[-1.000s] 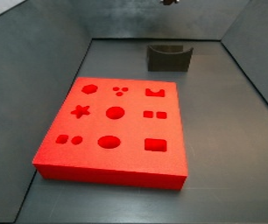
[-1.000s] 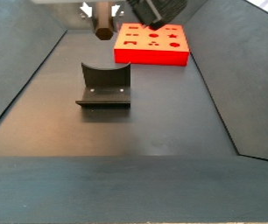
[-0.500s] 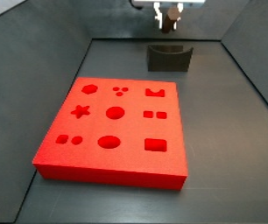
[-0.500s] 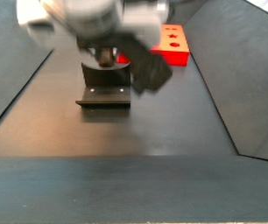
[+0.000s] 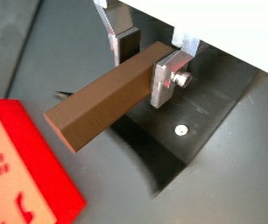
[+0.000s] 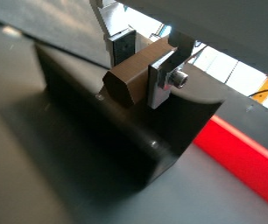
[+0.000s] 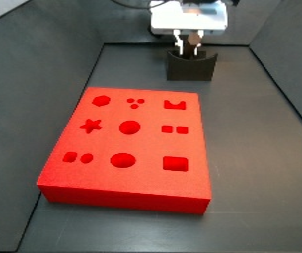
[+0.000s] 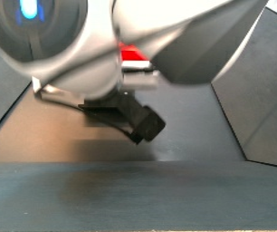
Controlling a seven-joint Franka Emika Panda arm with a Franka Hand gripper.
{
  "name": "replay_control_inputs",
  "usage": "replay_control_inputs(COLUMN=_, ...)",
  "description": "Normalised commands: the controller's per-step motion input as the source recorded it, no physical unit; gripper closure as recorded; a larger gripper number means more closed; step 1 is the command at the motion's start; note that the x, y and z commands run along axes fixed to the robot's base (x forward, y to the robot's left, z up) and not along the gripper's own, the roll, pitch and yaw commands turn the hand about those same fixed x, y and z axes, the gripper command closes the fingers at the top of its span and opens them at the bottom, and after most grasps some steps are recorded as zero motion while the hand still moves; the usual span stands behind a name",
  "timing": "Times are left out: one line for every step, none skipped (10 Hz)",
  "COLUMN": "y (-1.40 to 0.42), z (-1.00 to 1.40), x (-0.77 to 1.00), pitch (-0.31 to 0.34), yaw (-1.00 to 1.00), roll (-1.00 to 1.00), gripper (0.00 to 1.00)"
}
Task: Pick up the hexagon object. Move up. Place the hexagon object on the fixture. Regrasp the hexagon object. Move to above the board. Insert the hexagon object.
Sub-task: Place the hexagon object on the fixture, then regrasp the hexagon object.
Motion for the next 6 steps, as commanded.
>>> replay_control_inputs(y=0.08, z=-0.73, x=0.13, pitch=0.01, yaw=-0.07, roll=-0.15, gripper=1.0)
replay_control_inputs(y=0.06, z=-0.56, x=0.11, pitch=0.003, yaw=-0.07, roll=-0.14, gripper=1.0)
replay_control_inputs(y=0.06, z=-0.46, x=0.1, pitch=-0.002, yaw=-0.06, roll=-0.13, gripper=1.0)
replay_control_inputs(y=0.05, z=-0.46, x=0.07, pitch=-0.002, yaw=-0.06, roll=-0.1, gripper=1.0)
replay_control_inputs(y=0.0, z=0.0, x=0.0, pitch=0.0, yaw=0.0, roll=0.0, gripper=0.0)
replay_control_inputs(y=0.0, z=1.0, x=0.0, pitch=0.014, yaw=0.0, roll=-0.05, gripper=0.0)
